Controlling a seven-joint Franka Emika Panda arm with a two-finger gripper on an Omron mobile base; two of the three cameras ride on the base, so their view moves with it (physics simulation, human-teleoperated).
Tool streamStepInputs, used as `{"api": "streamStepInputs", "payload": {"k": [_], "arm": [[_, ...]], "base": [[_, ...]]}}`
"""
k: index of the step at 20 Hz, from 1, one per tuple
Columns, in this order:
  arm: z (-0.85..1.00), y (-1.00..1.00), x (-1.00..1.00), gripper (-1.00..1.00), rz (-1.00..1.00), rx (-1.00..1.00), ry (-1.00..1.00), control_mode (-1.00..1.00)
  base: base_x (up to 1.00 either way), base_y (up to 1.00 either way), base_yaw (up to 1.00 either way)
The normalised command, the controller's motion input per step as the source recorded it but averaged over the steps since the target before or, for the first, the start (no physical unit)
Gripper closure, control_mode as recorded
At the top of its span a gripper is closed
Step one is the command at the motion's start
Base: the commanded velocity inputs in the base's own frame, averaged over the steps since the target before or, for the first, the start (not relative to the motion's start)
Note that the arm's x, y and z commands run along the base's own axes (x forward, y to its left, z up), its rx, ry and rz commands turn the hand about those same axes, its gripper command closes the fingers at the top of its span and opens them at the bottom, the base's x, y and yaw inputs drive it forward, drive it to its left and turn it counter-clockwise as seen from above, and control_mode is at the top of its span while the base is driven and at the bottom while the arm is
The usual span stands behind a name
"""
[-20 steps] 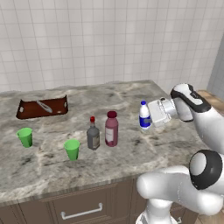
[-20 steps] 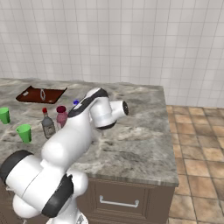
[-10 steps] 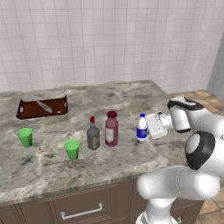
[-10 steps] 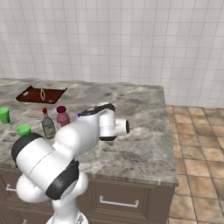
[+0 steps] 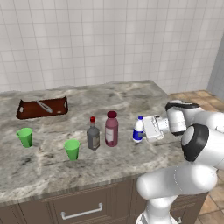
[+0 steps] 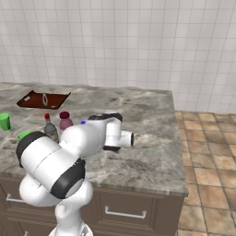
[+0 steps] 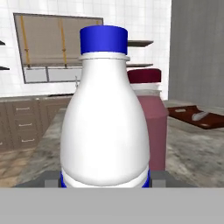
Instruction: Place the drinks on the dining counter in a tight cluster.
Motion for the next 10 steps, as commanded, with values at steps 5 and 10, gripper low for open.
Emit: {"api": "streamStepInputs", "payload": {"k": [5, 10], "arm": [[0.00, 0.17, 0.23, 1.00, 0.00, 0.00, 0.00, -1.00], [0.00, 0.19, 0.22, 1.00, 0.00, 0.00, 0.00, -1.00]], "base": [[0.00, 0.00, 0.00], [0.00, 0.00, 0.00]]}}
